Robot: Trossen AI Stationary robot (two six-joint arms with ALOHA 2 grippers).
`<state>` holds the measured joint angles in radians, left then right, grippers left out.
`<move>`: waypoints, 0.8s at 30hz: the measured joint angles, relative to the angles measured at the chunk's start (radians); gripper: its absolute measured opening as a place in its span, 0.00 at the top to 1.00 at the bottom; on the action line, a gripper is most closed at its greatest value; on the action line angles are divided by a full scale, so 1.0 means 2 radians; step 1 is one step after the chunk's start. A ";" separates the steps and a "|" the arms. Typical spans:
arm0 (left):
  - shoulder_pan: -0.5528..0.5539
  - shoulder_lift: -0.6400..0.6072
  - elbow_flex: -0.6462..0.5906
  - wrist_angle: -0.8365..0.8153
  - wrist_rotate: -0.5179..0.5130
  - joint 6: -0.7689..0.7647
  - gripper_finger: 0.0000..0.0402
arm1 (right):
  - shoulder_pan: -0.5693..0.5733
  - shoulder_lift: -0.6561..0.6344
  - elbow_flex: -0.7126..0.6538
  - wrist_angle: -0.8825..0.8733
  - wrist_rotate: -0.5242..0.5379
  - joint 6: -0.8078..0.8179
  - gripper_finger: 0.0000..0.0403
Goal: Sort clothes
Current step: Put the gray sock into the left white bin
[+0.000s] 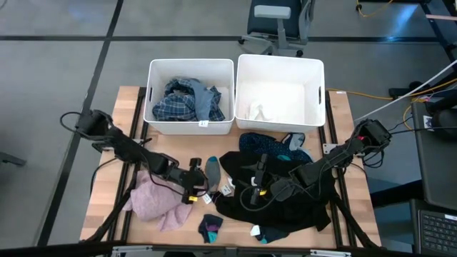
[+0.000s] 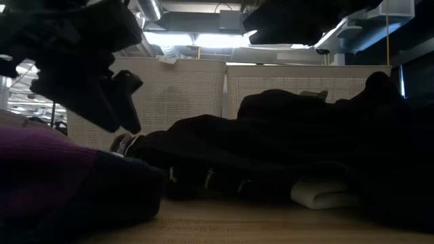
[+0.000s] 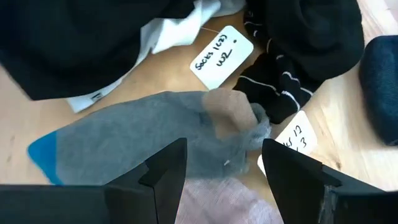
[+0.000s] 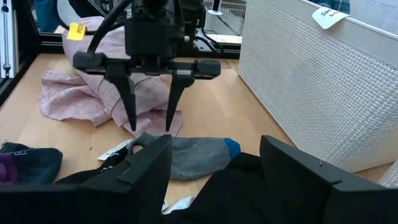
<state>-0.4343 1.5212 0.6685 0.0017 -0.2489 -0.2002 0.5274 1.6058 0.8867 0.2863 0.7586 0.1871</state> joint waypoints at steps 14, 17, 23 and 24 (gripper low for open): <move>0.001 0.052 0.000 0.054 0.024 0.031 0.51 | 0.000 0.000 0.000 0.000 0.000 0.000 0.39; 0.001 0.058 0.000 0.054 0.025 0.031 0.52 | 0.000 0.000 0.000 0.000 0.000 0.000 0.39; 0.002 0.059 0.000 0.054 0.025 0.036 0.66 | 0.000 0.000 0.000 0.000 0.000 0.000 0.39; 0.003 0.059 0.000 0.054 0.025 0.036 0.69 | 0.000 0.000 0.000 0.000 0.000 0.000 0.39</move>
<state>-0.4292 1.6398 0.6685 0.1089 -0.1997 -0.1276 0.5274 1.6058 0.8867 0.2859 0.7582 0.1867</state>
